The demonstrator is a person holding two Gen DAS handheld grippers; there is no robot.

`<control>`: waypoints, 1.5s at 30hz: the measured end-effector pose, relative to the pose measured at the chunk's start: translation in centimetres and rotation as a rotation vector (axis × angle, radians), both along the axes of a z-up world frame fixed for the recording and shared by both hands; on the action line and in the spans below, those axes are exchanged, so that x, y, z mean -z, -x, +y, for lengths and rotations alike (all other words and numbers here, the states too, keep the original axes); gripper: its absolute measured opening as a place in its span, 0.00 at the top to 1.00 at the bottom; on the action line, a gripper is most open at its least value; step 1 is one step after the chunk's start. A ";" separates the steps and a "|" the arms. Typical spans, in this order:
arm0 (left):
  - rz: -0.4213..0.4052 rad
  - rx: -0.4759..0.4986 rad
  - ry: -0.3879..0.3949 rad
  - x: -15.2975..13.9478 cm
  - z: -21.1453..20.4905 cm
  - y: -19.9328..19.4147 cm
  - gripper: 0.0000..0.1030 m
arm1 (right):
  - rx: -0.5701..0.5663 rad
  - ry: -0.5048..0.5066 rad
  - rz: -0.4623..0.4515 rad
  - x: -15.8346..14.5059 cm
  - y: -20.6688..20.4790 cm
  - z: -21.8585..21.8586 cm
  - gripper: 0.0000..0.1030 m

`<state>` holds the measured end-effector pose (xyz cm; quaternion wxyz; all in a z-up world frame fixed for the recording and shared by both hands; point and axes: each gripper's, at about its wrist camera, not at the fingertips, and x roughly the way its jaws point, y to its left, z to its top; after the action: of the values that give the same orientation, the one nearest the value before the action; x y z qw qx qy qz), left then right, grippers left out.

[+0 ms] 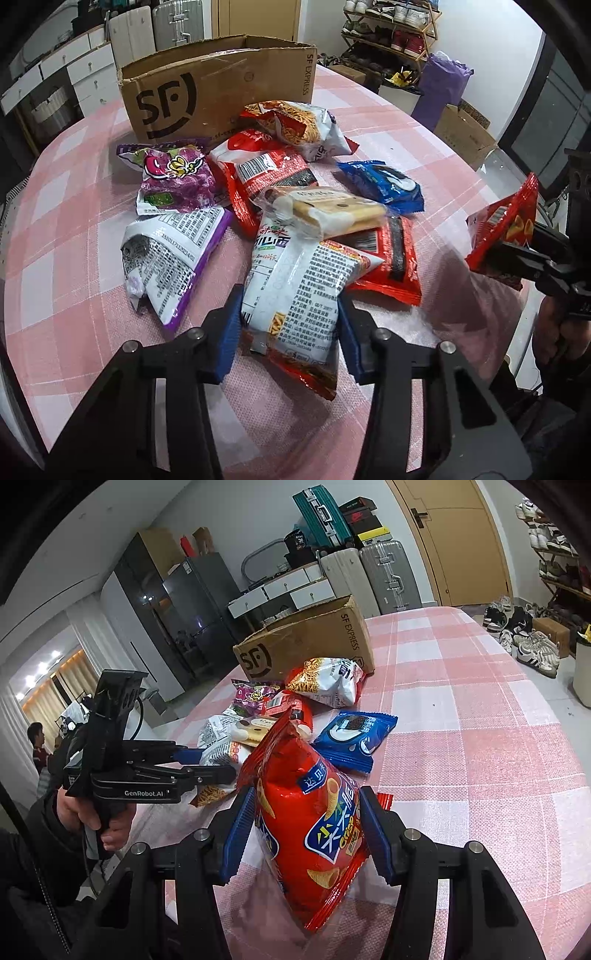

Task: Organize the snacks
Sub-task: 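Lift the red chip bag with the right tool while the left tool grasps the white snack bag, then carry both bags over the box and open both tools to drop them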

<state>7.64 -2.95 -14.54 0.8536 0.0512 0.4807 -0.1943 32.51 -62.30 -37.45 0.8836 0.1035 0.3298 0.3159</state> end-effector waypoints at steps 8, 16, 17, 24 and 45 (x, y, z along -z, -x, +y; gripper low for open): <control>-0.010 -0.037 0.012 -0.6 1.2 1.4 0.58 | 0.007 0.007 -0.016 -0.6 0.5 0.1 0.45; -0.037 -0.065 0.020 -1.8 2.8 3.2 0.58 | 0.001 0.017 -0.041 -1.7 1.1 0.8 0.45; -0.042 -0.068 0.024 -2.1 3.1 3.5 0.58 | 0.002 0.014 -0.043 -1.9 1.1 0.8 0.45; -0.096 -0.098 0.051 -4.4 5.0 4.5 0.58 | -0.009 -0.003 -0.034 -2.8 0.3 1.6 0.45; -0.161 -0.141 0.192 -10.5 5.5 -1.5 0.58 | -0.003 -0.010 -0.109 -8.5 -5.6 3.9 0.45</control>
<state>9.18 2.58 -4.08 0.9019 -0.0493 0.3921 -0.1743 38.06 -58.42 -28.95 0.8993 0.0900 0.2796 0.3240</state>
